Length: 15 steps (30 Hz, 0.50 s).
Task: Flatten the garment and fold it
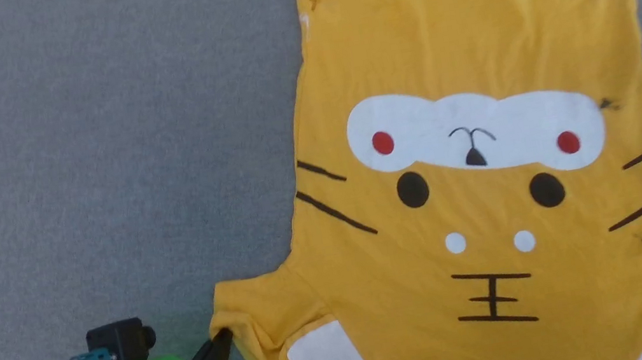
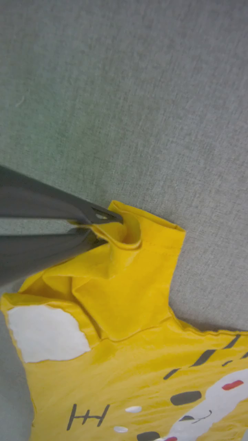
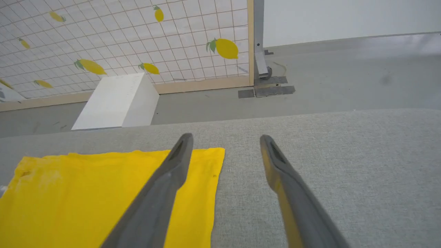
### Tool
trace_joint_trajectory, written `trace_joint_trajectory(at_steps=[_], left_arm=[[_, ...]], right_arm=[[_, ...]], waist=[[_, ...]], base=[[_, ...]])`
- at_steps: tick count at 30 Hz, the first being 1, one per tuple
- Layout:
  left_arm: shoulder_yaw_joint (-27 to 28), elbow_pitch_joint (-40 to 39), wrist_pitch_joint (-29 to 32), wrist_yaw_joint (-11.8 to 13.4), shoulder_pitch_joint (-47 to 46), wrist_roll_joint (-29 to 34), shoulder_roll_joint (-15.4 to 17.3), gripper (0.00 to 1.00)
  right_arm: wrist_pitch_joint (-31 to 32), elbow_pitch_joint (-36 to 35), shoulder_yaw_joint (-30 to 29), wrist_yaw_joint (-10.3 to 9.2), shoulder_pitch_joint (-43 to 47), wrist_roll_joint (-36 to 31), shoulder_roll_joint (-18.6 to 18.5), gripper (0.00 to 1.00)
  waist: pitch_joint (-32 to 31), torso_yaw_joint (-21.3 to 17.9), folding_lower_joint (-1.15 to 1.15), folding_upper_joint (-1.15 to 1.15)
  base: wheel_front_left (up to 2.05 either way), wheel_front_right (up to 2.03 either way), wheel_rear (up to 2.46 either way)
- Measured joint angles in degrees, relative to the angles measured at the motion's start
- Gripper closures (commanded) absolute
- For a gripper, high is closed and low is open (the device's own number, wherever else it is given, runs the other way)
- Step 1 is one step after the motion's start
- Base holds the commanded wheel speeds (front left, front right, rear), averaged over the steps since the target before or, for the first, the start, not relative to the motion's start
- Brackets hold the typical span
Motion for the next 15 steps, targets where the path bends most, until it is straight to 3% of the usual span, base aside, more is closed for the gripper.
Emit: trace_joint_trajectory(at_steps=[7, 15], left_arm=[[-1.1, 0.7, -2.4, -1.9, -2.7, 0.0, -1.9, 1.0], [-2.5, 0.8, -4.7, -3.8, -4.6, -0.2, -3.5, 1.0]], right_arm=[[13.2, 4.7, -1.3, 0.0, -8.2, -8.3, -1.8, 0.0], [25.8, 3.2, -5.1, 0.0, -11.5, -14.4, -1.5, 0.0]], waist=[[6.4, 3.4, 0.01, 0.0], [11.6, 7.4, 0.01, 0.0]], base=[[0.0, 0.0, 0.0], [0.0, 0.0, 0.0]])
